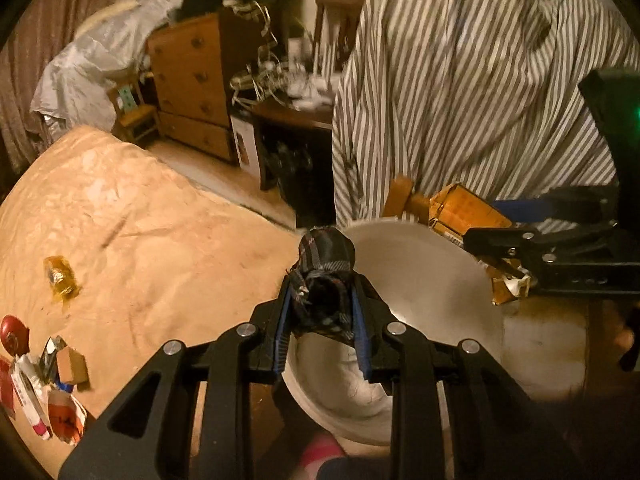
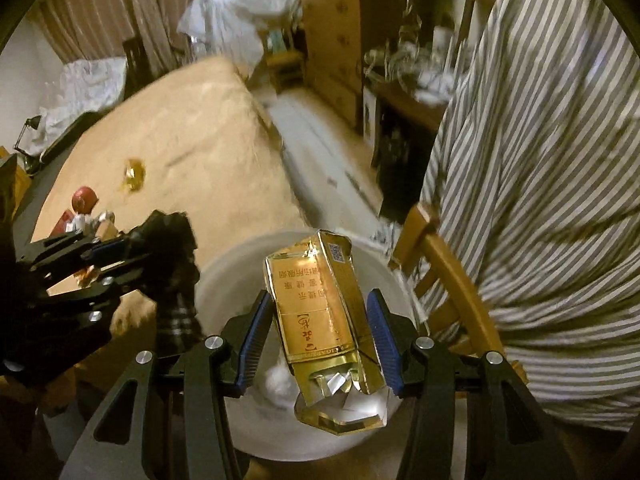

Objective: Collect trash
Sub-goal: 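Carry the black cloth and gold box with both tools over the bucket, then open both tools to drop the cloth and gold box into the bucket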

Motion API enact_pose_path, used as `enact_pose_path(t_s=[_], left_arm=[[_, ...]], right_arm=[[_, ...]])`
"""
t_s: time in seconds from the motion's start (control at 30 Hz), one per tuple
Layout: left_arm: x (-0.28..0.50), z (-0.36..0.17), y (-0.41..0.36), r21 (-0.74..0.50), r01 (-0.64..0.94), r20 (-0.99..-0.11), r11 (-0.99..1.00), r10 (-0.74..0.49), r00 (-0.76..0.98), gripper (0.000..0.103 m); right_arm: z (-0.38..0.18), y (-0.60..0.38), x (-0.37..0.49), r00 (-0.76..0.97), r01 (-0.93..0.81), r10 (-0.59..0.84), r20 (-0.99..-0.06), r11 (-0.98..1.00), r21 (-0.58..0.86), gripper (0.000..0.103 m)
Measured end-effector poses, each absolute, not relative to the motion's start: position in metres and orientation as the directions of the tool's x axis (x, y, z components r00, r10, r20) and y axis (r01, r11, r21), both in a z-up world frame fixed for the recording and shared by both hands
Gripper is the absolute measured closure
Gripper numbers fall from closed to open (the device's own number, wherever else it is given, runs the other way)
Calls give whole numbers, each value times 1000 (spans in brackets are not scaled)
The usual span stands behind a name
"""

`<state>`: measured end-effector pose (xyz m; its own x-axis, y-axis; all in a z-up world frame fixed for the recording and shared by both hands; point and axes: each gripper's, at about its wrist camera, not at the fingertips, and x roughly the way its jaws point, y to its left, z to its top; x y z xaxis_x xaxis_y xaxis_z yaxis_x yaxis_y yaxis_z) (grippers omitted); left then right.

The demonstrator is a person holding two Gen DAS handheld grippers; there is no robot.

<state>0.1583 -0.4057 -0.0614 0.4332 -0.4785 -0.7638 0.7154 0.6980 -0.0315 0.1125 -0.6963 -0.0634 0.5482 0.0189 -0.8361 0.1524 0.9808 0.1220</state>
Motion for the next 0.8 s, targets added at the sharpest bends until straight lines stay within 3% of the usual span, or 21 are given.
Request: enact_pose_path(t_s=[0.2, 0.5, 0.57, 0.63, 0.8], left_arm=[[169, -77, -426, -5, 744, -814, 669, -435, 385, 78], [171, -81, -431, -4, 753, -822, 658, -431, 372, 75], [169, -81, -430, 16, 755, -818, 656, -425, 387, 44], [168, -78, -426, 29, 747, -805, 664, -428, 411, 24], [169, -74, -419, 13, 740, -799, 673, -438, 412, 23]], right_arm=[[-74, -696, 117, 509, 164, 52, -859, 974, 157, 52], [-89, -693, 111, 504, 173, 57, -862, 971, 165, 57], [-91, -692, 110, 508, 175, 64, -859, 969, 176, 56], [-92, -692, 107, 514, 174, 73, -855, 967, 187, 56], [-91, -689, 103, 530, 171, 89, -843, 963, 209, 54]])
